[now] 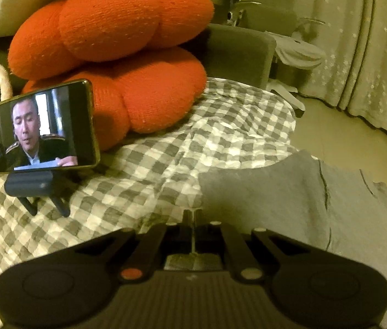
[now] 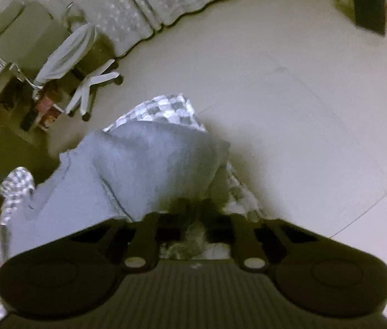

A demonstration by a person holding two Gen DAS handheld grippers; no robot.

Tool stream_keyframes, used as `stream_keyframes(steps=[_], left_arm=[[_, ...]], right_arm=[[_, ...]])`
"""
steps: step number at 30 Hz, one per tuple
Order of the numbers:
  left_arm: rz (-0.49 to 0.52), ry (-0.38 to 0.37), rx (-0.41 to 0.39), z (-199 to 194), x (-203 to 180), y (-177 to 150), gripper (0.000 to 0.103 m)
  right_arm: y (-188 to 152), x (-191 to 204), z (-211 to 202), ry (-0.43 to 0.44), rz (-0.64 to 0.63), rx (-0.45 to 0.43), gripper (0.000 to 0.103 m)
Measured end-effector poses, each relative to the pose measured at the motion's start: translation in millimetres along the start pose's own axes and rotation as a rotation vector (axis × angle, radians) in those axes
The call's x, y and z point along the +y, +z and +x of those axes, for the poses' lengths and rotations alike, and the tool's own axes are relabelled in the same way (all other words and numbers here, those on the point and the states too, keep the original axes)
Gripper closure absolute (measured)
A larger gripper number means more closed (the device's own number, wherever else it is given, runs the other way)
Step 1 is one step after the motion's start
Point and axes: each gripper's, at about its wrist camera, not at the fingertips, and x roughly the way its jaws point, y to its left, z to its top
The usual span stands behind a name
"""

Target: Fold clothes

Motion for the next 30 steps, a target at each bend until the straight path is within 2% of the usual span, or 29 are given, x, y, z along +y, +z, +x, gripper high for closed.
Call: stream_keyframes(steps=[6,10,12,15,17,18,21,23,24,25,30], left_arm=[[0.061,0.008,-0.012,-4,-2,-5,0.102],[0.067,0.01,0.018,2,-2,-7,0.101],[0.081,0.017,0.021,3,-2,-8,0.101],[0.104,0.031,0.024,2,-2,-10,0.1],[0.088,0.031,0.03,3,2,-8,0.1],[0.078,0.031,0.034,3,4,-8,0.1],[0.043,0.016,0.032,3,8,-4,0.1],[0.036,0.004,0.027,3,8,-3,0.1],[0.04,0.002,0.025,3,6,-3,0.1],[0.044,0.003,0.022,3,5,-3,0.1],[0.051,-0.015,0.006,5,0,-1,0.1]], right_arm=[[12,4,-53,-0.007,-0.024,-0.135,0.099],[0,7,-39,-0.107,-0.118,-0.056,0.098],[-4,1,-20,-0.105,-0.108,-0.022,0.097],[-1,-12,-18,-0.127,-0.047,-0.039,0.095],[2,-22,-17,-0.142,-0.005,-0.052,0.086],[3,-26,-17,-0.15,0.016,-0.058,0.086],[12,-29,-20,-0.071,0.067,-0.115,0.085],[16,-21,-19,-0.018,0.04,-0.129,0.068],[20,-15,-17,0.003,0.018,-0.132,0.05],[23,-9,-14,0.023,-0.005,-0.135,0.047],[32,33,11,0.019,-0.151,-0.149,0.047]])
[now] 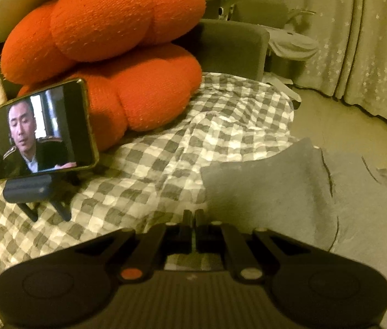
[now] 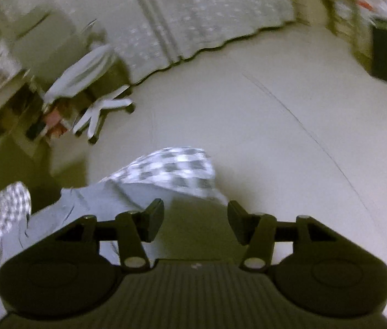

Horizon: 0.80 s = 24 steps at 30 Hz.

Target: Fold clothes

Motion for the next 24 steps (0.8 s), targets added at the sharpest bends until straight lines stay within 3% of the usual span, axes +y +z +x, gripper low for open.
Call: stream_keyframes(steps=[3,5,6,7,9,13,15,18,23,24], left_arm=[[0.016,-0.009,0.004,7,-3,1,0.1],[0.033,-0.003,0.004,11,-5,1,0.099],[0.044,0.002,0.002,13,-7,0,0.099],[0.056,0.009,-0.001,14,-9,0,0.099],[0.079,0.024,-0.006,14,-13,-1,0.099],[0.084,0.034,-0.005,13,-14,0,0.099],[0.093,0.037,-0.01,12,-15,-1,0.099],[0.087,0.038,-0.009,12,-13,-1,0.098],[0.029,0.027,0.004,11,-4,1,0.098],[0.019,0.025,0.007,11,-2,1,0.098]], right_arm=[[1,29,20,-0.006,-0.122,-0.034,0.047],[-2,47,40,-0.019,-0.209,-0.002,0.052],[-3,56,54,-0.032,-0.252,0.027,0.065],[-5,61,56,-0.046,-0.286,0.015,0.07],[-8,72,59,-0.074,-0.353,-0.016,0.1],[3,91,54,-0.186,-0.399,-0.136,0.1],[1,90,60,-0.21,-0.39,-0.145,0.1],[-11,86,85,-0.286,-0.41,-0.085,0.1],[-23,103,96,-0.416,-0.503,-0.133,0.1],[-22,98,90,-0.41,-0.471,-0.161,0.1]])
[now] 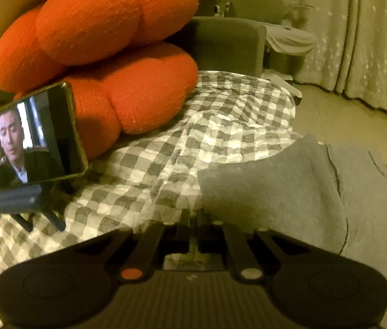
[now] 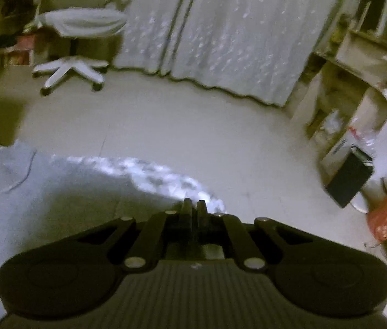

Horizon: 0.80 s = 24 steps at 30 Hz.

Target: Fold clothes

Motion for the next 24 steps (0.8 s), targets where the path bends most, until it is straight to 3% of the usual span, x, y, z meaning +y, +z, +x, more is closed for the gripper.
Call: stream_keyframes(steps=[3,4,5,9,12,14,15,16,19,24], left_arm=[[-0.011,0.009,0.001,-2,5,-1,0.098],[-0.013,0.014,0.002,-2,7,-1,0.098],[-0.018,0.017,0.004,-2,9,-1,0.098],[-0.08,0.009,0.016,-2,18,3,0.098],[-0.091,0.01,0.013,-3,19,3,0.098],[-0.091,0.01,0.015,-4,18,3,0.098],[-0.091,0.009,0.016,-4,18,2,0.098],[-0.09,0.008,0.016,-5,18,2,0.098],[-0.092,0.007,0.018,-5,17,2,0.098],[-0.097,-0.003,0.018,-8,17,2,0.098]], right_arm=[[3,-34,-7,-0.026,0.171,-0.022,0.1],[5,-46,-8,-0.036,0.229,-0.018,0.093],[7,-59,-10,-0.003,0.279,-0.006,0.088],[3,-99,-10,0.061,0.355,0.075,0.086],[-7,-116,-4,0.158,0.386,0.176,0.085],[-16,-128,-4,0.214,0.426,0.226,0.07],[-22,-135,-4,0.238,0.456,0.247,0.056],[-25,-139,-8,0.263,0.49,0.261,0.05],[-45,-157,-13,0.333,0.612,0.327,0.05],[-67,-184,-32,0.367,0.798,0.344,0.05]])
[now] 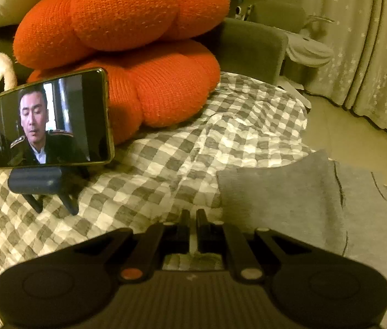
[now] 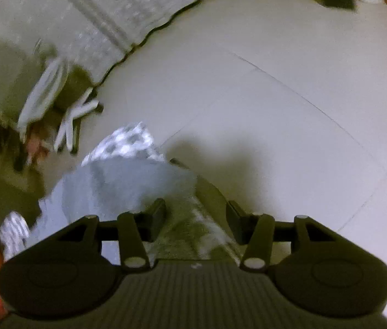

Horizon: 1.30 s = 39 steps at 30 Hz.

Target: Fold clothes

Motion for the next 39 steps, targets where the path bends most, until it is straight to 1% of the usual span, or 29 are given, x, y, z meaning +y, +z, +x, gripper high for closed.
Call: stream_keyframes(steps=[1,2,3,5,8,9,10,11,12,15,18,21,24,31,34,36,39], left_arm=[[0.0,0.0,0.0,0,0,0,0.098],[-0.003,0.0,0.0,-1,0,0,0.098],[-0.007,-0.001,0.002,-1,1,0,0.098],[-0.013,0.0,0.006,0,1,0,0.098],[0.003,0.005,0.007,1,-3,-2,0.098],[0.012,0.006,0.006,1,-4,-2,0.098],[0.019,0.007,0.004,1,-6,-3,0.098],[0.021,0.007,0.004,1,-7,-3,0.098],[0.021,0.004,0.004,0,-7,-3,0.098],[0.02,0.0,0.004,-1,-6,-4,0.098],[0.019,0.003,0.003,-2,-4,-4,0.098],[0.021,0.011,0.004,-1,-2,-5,0.098],[0.019,0.009,0.004,-1,-2,-5,0.098],[0.001,0.01,0.012,-2,1,-6,0.098],[-0.009,0.008,0.016,-2,3,-6,0.098],[-0.012,0.008,0.018,-2,4,-6,0.098],[-0.028,0.003,0.021,-3,7,-5,0.098]], right_arm=[[0,-2,-7,0.014,0.015,-0.005,0.051],[0,-4,-14,0.027,0.031,-0.01,0.054],[-1,-2,-17,0.047,0.015,0.005,0.059],[-2,5,-23,0.067,-0.023,0.023,0.059],[-4,15,-29,0.125,-0.07,0.041,0.059],[-6,20,-27,0.129,-0.103,0.053,0.064],[-9,26,-24,0.132,-0.137,0.065,0.078],[-12,31,-20,0.107,-0.176,0.08,0.086],[-17,38,-18,0.063,-0.22,0.079,0.09],[-21,54,-22,0.012,-0.293,0.023,0.1],[-17,60,-35,0.005,-0.308,-0.042,0.1],[-19,57,-33,-0.04,-0.336,-0.039,0.1],[-23,56,-6,-0.124,-0.368,-0.01,0.1],[-29,64,-16,-0.13,-0.409,-0.073,0.1],[-32,59,-6,-0.182,-0.435,-0.028,0.1],[-35,54,-1,-0.189,-0.43,-0.013,0.1],[-33,65,-10,-0.23,-0.461,-0.074,0.1]])
